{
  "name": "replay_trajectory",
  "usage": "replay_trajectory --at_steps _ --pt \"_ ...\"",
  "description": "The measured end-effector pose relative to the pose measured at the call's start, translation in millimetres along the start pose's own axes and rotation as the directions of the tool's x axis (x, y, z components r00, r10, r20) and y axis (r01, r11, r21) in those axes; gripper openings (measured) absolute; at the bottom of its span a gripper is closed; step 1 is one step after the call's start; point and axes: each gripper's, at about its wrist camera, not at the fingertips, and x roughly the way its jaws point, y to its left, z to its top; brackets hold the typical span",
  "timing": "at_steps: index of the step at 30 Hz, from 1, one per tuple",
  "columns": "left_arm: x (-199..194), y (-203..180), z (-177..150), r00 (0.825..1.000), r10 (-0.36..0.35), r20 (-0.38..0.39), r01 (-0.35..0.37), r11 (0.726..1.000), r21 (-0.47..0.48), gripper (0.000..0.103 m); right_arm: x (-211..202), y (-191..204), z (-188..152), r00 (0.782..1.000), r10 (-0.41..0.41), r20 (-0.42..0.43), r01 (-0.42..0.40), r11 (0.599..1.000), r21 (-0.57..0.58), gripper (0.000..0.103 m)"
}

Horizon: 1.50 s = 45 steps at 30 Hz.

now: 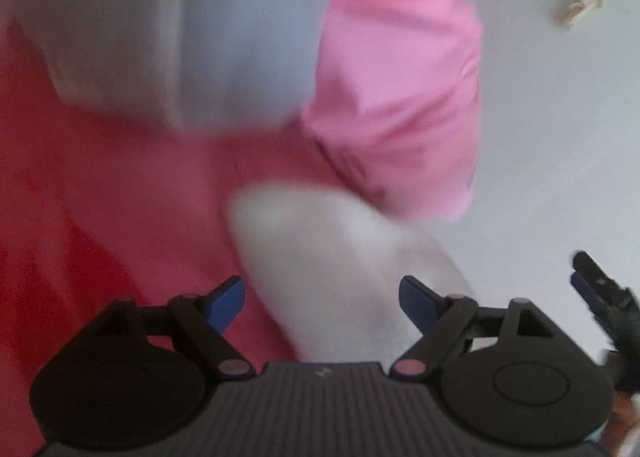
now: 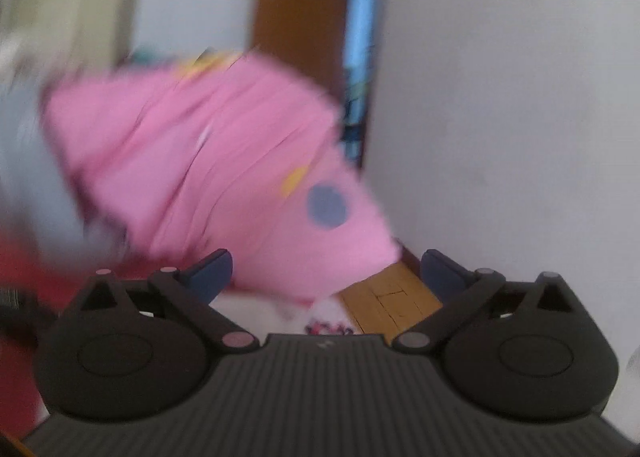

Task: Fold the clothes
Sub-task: 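Carry the folded sweater toward the pillows with both grippers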

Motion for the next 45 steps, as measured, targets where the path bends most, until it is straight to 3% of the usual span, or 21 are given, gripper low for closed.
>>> replay_trajectory --at_steps 1,2,3,5,7,9,10,11,13,14,15,17,20,24,28,31,34,35,36,39,45 --pt "-5.8 -6.7 0.0 0.999 0.014 0.033 -0.016 0.998 0.059 0.085 -10.6 -5.5 1.1 1.0 0.025 0.013 -0.025 0.999 0.042 0.073" --pt "-10.7 -13.3 -0.2 0.998 0.025 0.062 -0.032 0.993 0.113 0.087 -17.8 -8.5 0.9 0.998 0.065 0.005 -0.065 0.994 0.083 0.043" --pt "-8.7 -18.2 -2.0 0.998 0.031 0.048 -0.037 0.99 0.134 0.087 -20.0 -8.6 -1.8 0.993 0.116 -0.026 -0.112 0.985 0.129 0.031" --pt "-4.6 -28.0 -5.6 0.999 0.043 0.021 -0.046 0.983 0.175 0.087 -9.0 -5.0 -17.4 0.98 0.162 -0.113 -0.138 0.971 0.195 0.029" --pt "2.3 -30.6 -8.9 0.999 0.052 -0.014 -0.048 0.983 0.179 0.087 14.6 -4.0 -42.4 0.963 0.145 -0.229 -0.083 0.962 0.261 0.029" --pt "-4.8 -20.5 -13.6 0.999 0.051 -0.014 -0.049 0.99 0.133 0.087 35.3 -9.6 -71.3 0.936 0.112 -0.335 0.015 0.935 0.355 0.032" --pt "-6.8 -12.8 -11.2 0.999 0.036 -0.018 -0.034 0.995 0.098 0.087 32.4 -15.7 -76.7 0.937 0.129 -0.326 0.026 0.902 0.431 0.032" --pt "-10.0 -3.6 -6.8 1.0 0.019 -0.022 -0.017 0.998 0.055 0.089 17.4 -23.2 -75.5 0.947 0.153 -0.284 0.015 0.858 0.513 0.034" --pt "-11.3 13.7 3.0 0.999 -0.002 -0.034 0.0 0.999 -0.044 0.092 -19.2 -33.8 -66.3 0.965 0.184 -0.188 -0.02 0.764 0.645 0.046" --pt "-11.9 22.4 7.9 0.999 -0.012 -0.039 0.009 0.996 -0.093 0.093 -39.8 -36.0 -64.9 0.965 0.223 -0.138 -0.064 0.712 0.7 0.061" --pt "-12.2 30.4 12.5 0.999 -0.023 -0.044 0.016 0.99 -0.138 0.093 -60.9 -38.6 -67.8 0.959 0.271 -0.088 -0.114 0.649 0.752 0.077" --pt "-6.2 36.0 16.3 0.996 -0.04 -0.077 0.029 0.988 -0.15 0.093 -100.2 -39.1 -73.1 0.936 0.352 -0.016 -0.188 0.536 0.823 0.084" --pt "0.1 35.4 16.2 0.994 -0.037 -0.103 0.022 0.99 -0.138 0.093 -139.5 -24.2 -86.4 0.933 0.356 -0.05 -0.15 0.511 0.846 0.088" --pt "7.0 29.4 12.7 0.992 -0.013 -0.125 0.0 0.994 -0.105 0.094 -139.2 -13.6 -111.9 0.905 0.409 -0.118 -0.079 0.433 0.898 0.095" --pt "15.5 21.7 11.2 0.993 0.029 -0.11 -0.035 0.998 -0.052 0.092 -120.4 2.1 -120.0 0.892 0.415 -0.179 -0.024 0.438 0.899 0.095" --pt "20.2 18.4 14.6 0.995 0.036 -0.096 -0.039 0.999 -0.029 0.069 -101.7 8.1 -133.5 0.881 0.443 -0.168 -0.026 0.399 0.917 0.095" --pt "24.8 15.1 17.9 0.996 0.044 -0.082 -0.044 0.999 -0.006 0.058 -96.8 16.6 -136.1 0.889 0.428 -0.161 -0.036 0.418 0.908 0.093" --pt "26.3 14.0 19.0 0.996 0.046 -0.077 -0.046 0.999 0.002 0.054 -96.2 20.2 -134.5 0.892 0.425 -0.152 -0.049 0.426 0.903 0.078" --pt "27.8 12.9 20.1 0.996 0.048 -0.072 -0.048 0.999 0.009 0.05 -94.0 22.2 -132.8 0.893 0.426 -0.146 -0.057 0.427 0.902 0.051" --pt "32.5 9.6 23.4 0.997 0.055 -0.057 -0.054 0.998 0.032 0.045 -85.2 26.1 -127.7 0.891 0.434 -0.133 -0.07 0.421 0.904 0.043" --pt "42.1 7.2 29.0 0.997 0.069 -0.029 -0.068 0.997 0.047 0.044 -70.2 38.9 -121.1 0.892 0.437 -0.114 -0.084 0.408 0.909 0.041"
